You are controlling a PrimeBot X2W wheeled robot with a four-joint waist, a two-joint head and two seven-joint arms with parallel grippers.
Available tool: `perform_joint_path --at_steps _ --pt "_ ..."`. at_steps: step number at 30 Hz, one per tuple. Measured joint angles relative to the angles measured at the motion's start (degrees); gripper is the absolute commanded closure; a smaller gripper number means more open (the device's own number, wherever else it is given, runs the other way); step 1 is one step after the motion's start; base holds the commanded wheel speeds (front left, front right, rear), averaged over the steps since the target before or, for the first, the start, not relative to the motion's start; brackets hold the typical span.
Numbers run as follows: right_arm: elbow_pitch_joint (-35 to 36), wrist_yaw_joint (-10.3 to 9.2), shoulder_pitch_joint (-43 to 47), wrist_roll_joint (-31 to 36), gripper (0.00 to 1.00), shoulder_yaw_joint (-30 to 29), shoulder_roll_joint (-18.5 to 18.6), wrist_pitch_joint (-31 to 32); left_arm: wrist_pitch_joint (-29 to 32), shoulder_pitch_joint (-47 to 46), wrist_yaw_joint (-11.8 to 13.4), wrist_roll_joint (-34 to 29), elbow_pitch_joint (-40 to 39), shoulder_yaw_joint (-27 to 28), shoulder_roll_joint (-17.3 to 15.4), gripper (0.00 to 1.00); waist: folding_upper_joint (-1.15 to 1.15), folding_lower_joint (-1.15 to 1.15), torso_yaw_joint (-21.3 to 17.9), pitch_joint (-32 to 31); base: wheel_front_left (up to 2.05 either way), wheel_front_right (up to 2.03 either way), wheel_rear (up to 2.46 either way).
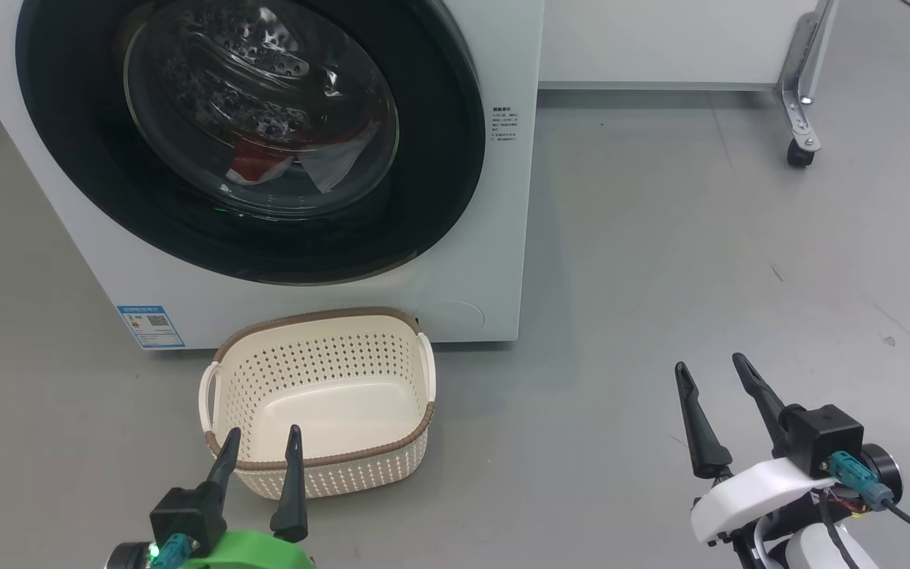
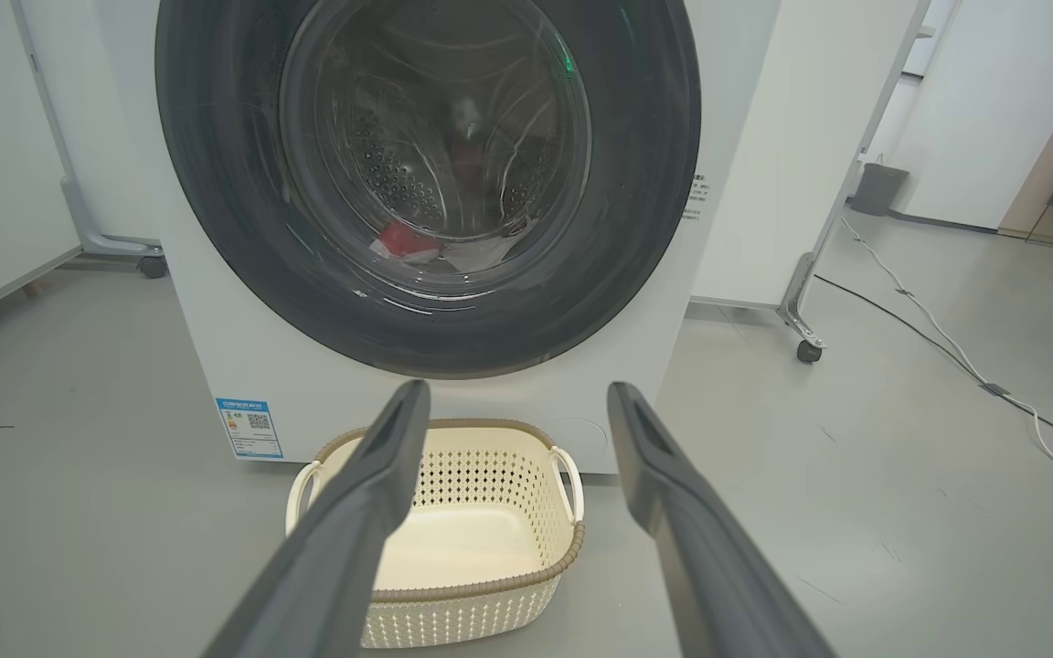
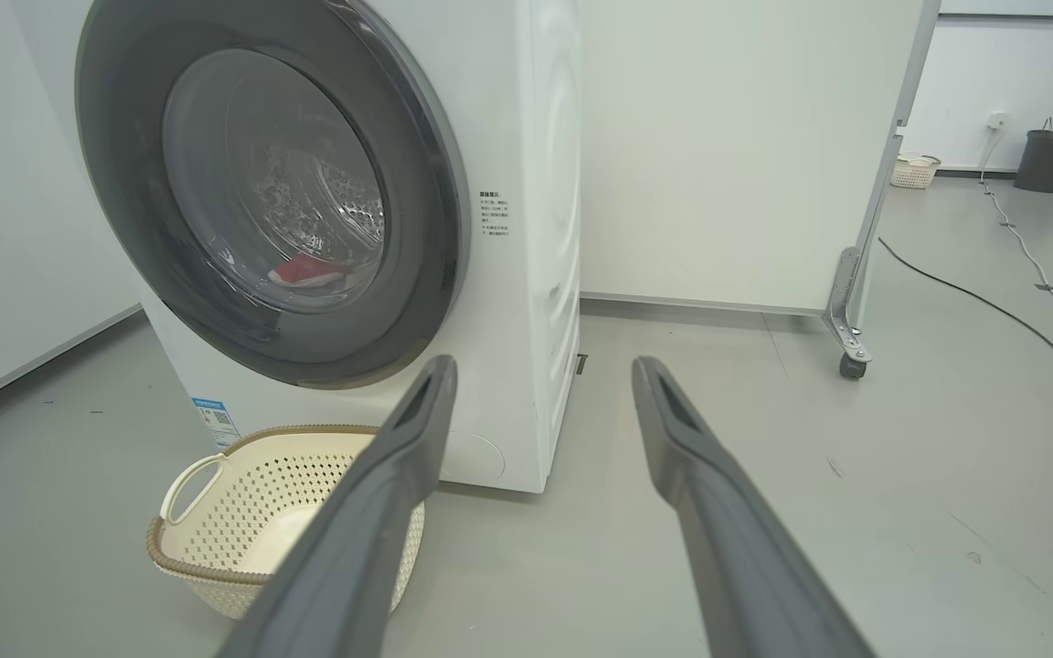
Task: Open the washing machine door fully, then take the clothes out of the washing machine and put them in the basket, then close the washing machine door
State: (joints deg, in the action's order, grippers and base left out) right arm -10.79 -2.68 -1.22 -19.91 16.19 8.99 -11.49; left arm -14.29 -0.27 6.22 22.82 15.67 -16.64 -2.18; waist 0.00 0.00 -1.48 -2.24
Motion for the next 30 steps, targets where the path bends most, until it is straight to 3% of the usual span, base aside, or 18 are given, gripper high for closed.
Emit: perform_joint_path --at_steps 30 --pt "-2.0 0.0 -0.7 -0.6 0.0 -0.1 -0.4 0.0 0.0 -1.1 0.1 0.9 3.6 -0.9 0.0 0.0 0.0 0.0 -0.2 0.0 0.0 0.0 0.0"
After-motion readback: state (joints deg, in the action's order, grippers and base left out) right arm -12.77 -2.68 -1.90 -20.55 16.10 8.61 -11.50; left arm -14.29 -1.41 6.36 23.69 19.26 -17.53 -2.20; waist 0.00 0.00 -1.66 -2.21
